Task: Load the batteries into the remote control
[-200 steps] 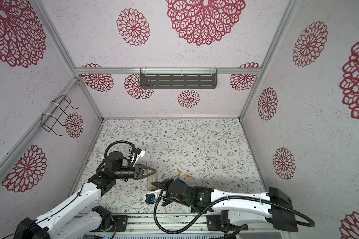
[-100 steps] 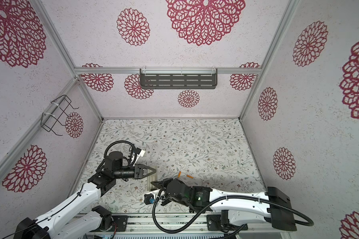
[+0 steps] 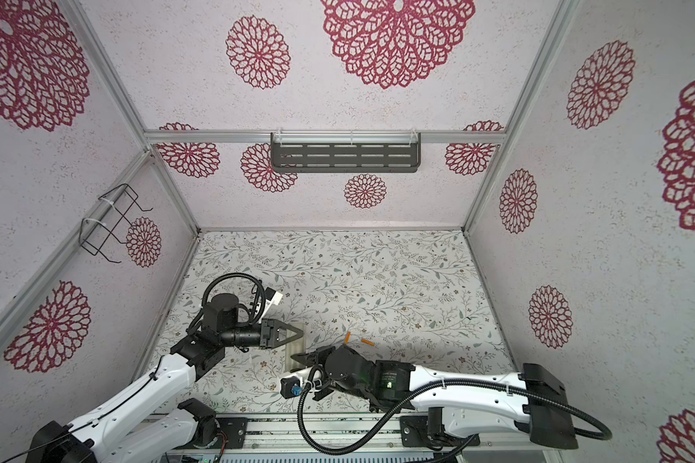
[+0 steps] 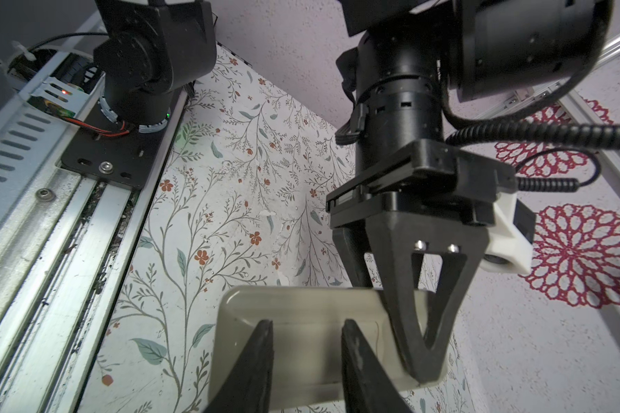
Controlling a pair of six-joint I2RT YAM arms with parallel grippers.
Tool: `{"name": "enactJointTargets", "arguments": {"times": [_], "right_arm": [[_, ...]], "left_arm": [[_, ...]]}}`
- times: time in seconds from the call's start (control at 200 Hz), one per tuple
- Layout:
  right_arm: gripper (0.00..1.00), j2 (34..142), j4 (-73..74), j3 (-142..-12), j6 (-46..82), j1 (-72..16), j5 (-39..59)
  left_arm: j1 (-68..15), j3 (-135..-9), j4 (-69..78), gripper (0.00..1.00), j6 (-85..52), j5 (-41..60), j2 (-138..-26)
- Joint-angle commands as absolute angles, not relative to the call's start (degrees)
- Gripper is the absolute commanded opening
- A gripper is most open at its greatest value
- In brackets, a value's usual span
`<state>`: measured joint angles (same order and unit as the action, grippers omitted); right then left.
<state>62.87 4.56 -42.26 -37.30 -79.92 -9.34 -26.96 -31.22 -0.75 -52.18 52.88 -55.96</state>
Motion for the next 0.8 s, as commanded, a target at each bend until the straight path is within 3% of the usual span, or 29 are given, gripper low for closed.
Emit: {"name": "enactJointTargets", "arguments": {"times": [0.0, 0.796], "right_arm": [[0.35, 62.1, 4.16, -42.98, -35.68, -79.79, -8.69], [0.33, 63.29, 3.59, -42.71, -36.04, -79.8, -12.47]], "left_arm": [[-27.48, -31.55, 1.49, 0.0, -52.03, 53.88, -55.7], [-27.65, -31.6, 1.41, 0.0, -51.94, 53.88, -55.83]]}}
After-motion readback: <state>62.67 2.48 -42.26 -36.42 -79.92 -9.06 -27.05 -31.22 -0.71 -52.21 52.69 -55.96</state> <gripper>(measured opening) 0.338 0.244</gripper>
